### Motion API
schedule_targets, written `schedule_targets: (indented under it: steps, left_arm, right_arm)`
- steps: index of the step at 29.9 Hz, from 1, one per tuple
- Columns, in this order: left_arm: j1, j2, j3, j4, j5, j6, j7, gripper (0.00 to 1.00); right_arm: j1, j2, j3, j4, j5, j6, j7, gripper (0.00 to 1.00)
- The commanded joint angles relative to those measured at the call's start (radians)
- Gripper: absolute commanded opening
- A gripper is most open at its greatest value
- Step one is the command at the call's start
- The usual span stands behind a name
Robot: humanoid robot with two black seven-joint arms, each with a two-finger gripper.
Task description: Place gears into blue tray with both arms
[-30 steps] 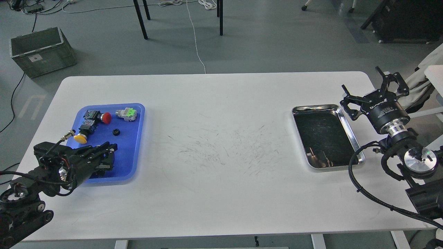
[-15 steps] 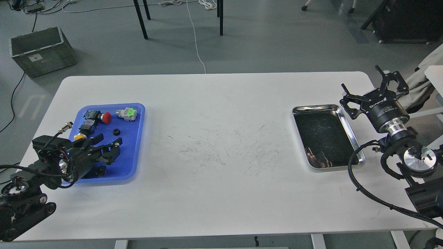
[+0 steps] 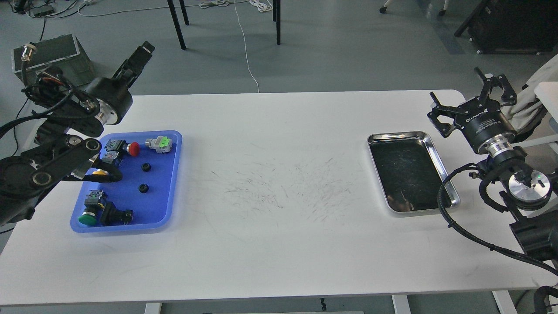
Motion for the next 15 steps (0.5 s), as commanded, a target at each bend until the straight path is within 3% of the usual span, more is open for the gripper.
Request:
schedule_targets:
  steps: [1,8,11,14,15]
  left_arm:
    - [-0.092,-0.102,-0.008,0.164,-0.278,-0.091,-0.015,0.96]
    - [-0.105,-0.187,-0.107,0.343,-0.572,-0.47,-0.118,0.96]
    - [-0.1,-0.267,-0.115,0.512,-0.599,-0.616,-0.145,0.96]
    - [-0.102,-0.352,-0.133,0.725,-0.676,-0.755,-0.147,0.96]
    - [-0.103,-0.371,-0.135,0.768,-0.705,-0.76,-0.147,0.97]
  right_arm:
    - [0.032,-0.001,-0.001,0.001,0.0,-0.027,-0.003,0.99]
    - [0.037,0.001,-0.004,-0.001,0.0,-0.031,-0.003,0.99]
    - [0.032,0.005,-0.004,-0.015,0.0,-0.034,-0.003,0.99]
    - [0.037,0.008,-0.004,-0.018,-0.003,-0.034,-0.003,0.99]
    - [0.042,0.01,-0.006,-0.018,-0.003,-0.036,-0.003,0.99]
